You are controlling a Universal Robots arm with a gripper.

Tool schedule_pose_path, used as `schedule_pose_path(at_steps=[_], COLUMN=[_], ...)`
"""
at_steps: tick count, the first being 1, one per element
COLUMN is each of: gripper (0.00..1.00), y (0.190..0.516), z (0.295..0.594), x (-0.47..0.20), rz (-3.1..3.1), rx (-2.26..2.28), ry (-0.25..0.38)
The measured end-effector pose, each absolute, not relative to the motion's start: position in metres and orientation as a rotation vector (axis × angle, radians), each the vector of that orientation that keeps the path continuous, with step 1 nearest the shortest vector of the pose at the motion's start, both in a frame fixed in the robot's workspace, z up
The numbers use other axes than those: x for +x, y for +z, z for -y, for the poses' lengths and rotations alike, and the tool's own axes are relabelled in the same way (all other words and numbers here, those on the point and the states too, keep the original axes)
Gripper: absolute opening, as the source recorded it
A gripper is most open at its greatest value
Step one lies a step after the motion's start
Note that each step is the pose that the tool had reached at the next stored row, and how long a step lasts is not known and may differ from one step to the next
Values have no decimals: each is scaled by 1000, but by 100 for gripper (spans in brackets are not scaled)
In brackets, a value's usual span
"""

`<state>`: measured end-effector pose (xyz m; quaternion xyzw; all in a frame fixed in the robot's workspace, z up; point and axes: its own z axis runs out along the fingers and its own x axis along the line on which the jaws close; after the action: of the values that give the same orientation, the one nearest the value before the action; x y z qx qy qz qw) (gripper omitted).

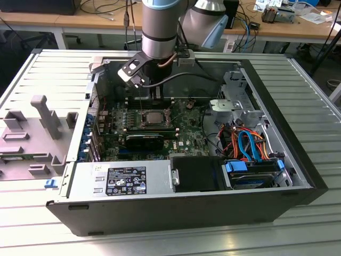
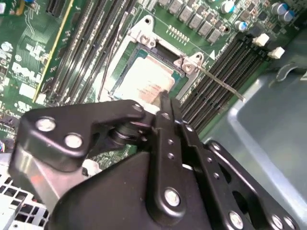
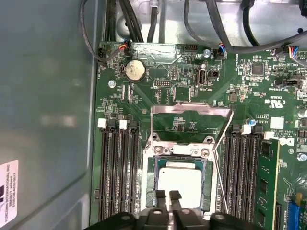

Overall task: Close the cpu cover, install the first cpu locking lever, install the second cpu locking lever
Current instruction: 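Close the cpu cover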

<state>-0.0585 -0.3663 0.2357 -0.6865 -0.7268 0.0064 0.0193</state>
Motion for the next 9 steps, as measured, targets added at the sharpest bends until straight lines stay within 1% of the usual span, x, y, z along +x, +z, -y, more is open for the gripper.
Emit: schedule_pose_path(at_steps=[5, 9], gripper=[11, 11], y=[237, 244], z=[371, 371], x=[-54, -54], rz=[2254, 2254], rx=[-2127, -2127], ry=[26, 26])
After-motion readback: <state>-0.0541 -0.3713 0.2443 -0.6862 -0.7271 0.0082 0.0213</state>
